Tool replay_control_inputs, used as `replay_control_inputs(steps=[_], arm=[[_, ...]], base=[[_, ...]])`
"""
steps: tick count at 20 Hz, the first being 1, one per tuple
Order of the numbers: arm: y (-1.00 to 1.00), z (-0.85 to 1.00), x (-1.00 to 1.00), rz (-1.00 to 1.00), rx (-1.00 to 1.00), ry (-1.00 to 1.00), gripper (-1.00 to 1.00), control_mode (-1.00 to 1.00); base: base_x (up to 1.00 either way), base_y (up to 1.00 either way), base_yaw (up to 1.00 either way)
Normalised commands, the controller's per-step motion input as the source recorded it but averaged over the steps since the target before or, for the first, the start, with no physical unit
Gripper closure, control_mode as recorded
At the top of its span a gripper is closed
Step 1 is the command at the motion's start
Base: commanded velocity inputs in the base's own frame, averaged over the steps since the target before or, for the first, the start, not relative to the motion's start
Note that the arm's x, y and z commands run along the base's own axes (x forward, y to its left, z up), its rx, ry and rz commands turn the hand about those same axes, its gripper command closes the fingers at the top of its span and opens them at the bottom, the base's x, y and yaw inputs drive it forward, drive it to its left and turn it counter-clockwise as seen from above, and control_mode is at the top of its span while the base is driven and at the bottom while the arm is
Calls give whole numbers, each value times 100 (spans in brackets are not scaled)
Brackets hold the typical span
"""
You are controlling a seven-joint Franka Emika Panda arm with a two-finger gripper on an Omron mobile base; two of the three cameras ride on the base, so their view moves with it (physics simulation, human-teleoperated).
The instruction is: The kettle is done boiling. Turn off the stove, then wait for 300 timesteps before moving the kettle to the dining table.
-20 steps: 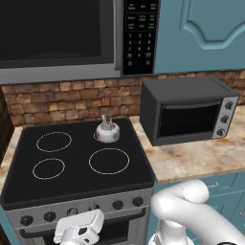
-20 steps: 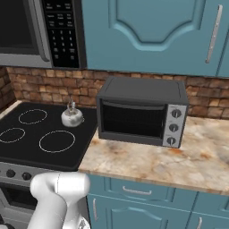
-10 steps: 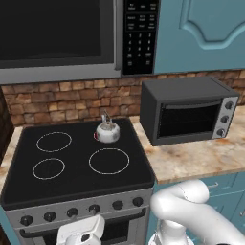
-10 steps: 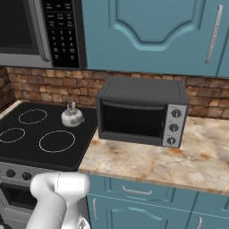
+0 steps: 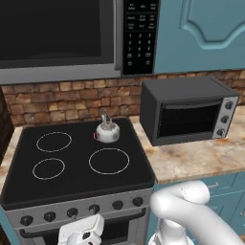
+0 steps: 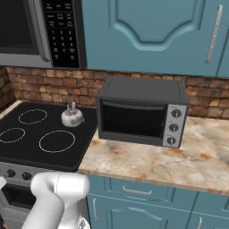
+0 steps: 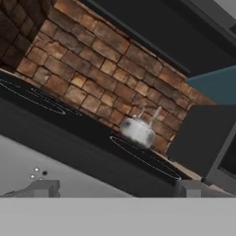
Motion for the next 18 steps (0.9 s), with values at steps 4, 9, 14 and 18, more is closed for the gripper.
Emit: replay_control_inputs(steps=[4, 9, 14, 18], arm=[[7, -28, 8, 0, 0, -2, -100, -100], [11, -27, 8, 0, 0, -2, -100, -100], [12, -22, 15, 0, 0, -2, -100, -100], [14, -18, 17, 0, 0, -3, -100, -100]], base=[[0, 0, 0], [0, 0, 0], [0, 0, 0], [0, 0, 0]])
